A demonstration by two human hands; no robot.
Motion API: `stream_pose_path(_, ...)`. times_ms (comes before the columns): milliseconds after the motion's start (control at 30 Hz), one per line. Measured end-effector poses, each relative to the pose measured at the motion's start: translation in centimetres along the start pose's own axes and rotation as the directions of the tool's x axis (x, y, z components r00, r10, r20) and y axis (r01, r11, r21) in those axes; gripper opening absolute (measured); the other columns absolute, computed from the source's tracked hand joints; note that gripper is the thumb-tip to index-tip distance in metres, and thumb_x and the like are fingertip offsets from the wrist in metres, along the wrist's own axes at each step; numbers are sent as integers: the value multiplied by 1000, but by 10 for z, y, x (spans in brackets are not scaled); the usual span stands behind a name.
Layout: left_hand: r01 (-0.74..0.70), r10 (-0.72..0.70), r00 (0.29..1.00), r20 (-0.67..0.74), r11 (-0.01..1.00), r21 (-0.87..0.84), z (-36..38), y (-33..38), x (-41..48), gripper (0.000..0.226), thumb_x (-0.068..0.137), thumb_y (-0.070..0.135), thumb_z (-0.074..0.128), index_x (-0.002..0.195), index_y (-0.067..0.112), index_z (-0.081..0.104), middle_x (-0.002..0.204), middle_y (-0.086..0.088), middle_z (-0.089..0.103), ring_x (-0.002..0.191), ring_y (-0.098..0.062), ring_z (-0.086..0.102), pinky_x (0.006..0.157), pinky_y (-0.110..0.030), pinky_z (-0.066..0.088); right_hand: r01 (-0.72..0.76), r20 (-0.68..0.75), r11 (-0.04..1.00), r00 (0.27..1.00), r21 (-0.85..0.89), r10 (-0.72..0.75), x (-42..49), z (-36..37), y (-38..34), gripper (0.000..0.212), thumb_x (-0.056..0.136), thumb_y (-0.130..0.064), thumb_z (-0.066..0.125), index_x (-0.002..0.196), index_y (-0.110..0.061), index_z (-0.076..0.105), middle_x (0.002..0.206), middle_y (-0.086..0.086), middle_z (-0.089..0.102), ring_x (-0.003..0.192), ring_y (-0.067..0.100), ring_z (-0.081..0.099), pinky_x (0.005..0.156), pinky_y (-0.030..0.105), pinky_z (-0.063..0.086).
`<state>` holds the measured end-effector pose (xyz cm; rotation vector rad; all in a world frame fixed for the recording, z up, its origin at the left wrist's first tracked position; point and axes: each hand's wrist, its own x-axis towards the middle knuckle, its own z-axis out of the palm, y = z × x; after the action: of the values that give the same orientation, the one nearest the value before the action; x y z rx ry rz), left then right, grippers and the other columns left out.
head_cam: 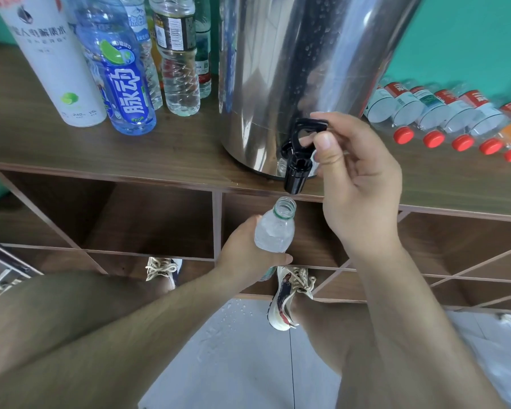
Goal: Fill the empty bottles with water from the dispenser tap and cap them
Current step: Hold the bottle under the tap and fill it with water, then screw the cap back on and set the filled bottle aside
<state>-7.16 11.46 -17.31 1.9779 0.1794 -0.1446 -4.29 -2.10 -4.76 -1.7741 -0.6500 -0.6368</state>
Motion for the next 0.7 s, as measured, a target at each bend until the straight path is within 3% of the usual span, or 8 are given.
stream_pose_path(67, 5, -5, 1000, -4, 1000, -4, 0, 1, 0, 67, 70, 34, 94, 123, 30, 54, 111, 12, 64, 106, -13, 62, 98, -40, 54, -14, 15, 1000, 1000, -8, 14, -2, -1, 3, 22, 107, -17, 59, 127, -23, 65, 108, -1, 74, 102, 21, 70, 89, 47, 56)
stream_pose_path(200, 7, -7, 1000, -4, 1000, -18, 0, 1, 0, 65, 69, 35, 94, 121, 31, 55, 110, 13, 65, 104, -11, 63, 97, -40, 55, -51, 52, 999, 997, 4, 51, -15, -11, 11, 31, 106, -14, 61, 136, -8, 63, 120, 3, 73, 109, 22, 68, 95, 39, 55)
stream_pose_path(400, -3, 3, 1000, 3, 1000, -16, -1, 5, -1, 66, 70, 33, 94, 124, 29, 55, 115, 10, 64, 108, -14, 63, 99, -43, 54, -138, 24, 978, 989, -154, 144, -25, -34, 26, 17, 99, -10, 70, 114, -18, 72, 102, -3, 74, 90, 7, 65, 78, 22, 50)
stream_pose_path(500, 6, -7, 1000, -7, 1000, -27, -2, 4, -1, 67, 67, 34, 95, 121, 31, 56, 112, 13, 64, 106, -10, 63, 99, -45, 55, -231, -33, 931, 972, -284, 231, -24, -42, 41, 15, 96, -15, 74, 110, -21, 74, 95, -9, 70, 85, 5, 61, 75, 20, 49)
stream_pose_path(600, 10, -10, 1000, -7, 999, -34, -2, 3, 0, 67, 66, 34, 95, 121, 30, 57, 111, 13, 65, 105, -9, 62, 98, -45, 55, -301, -82, 846, 952, -441, 295, -25, -46, 55, 23, 93, -25, 78, 115, -17, 73, 101, -6, 68, 92, 10, 59, 87, 29, 50)
stream_pose_path(700, 10, -10, 1000, -5, 1000, -24, -1, 3, 0, 68, 67, 34, 95, 122, 30, 56, 112, 13, 65, 106, -9, 62, 99, -44, 54, -385, -122, 769, 918, -510, 378, -24, -47, 65, 43, 89, -35, 81, 126, -16, 68, 118, 0, 62, 113, 20, 56, 104, 38, 46)
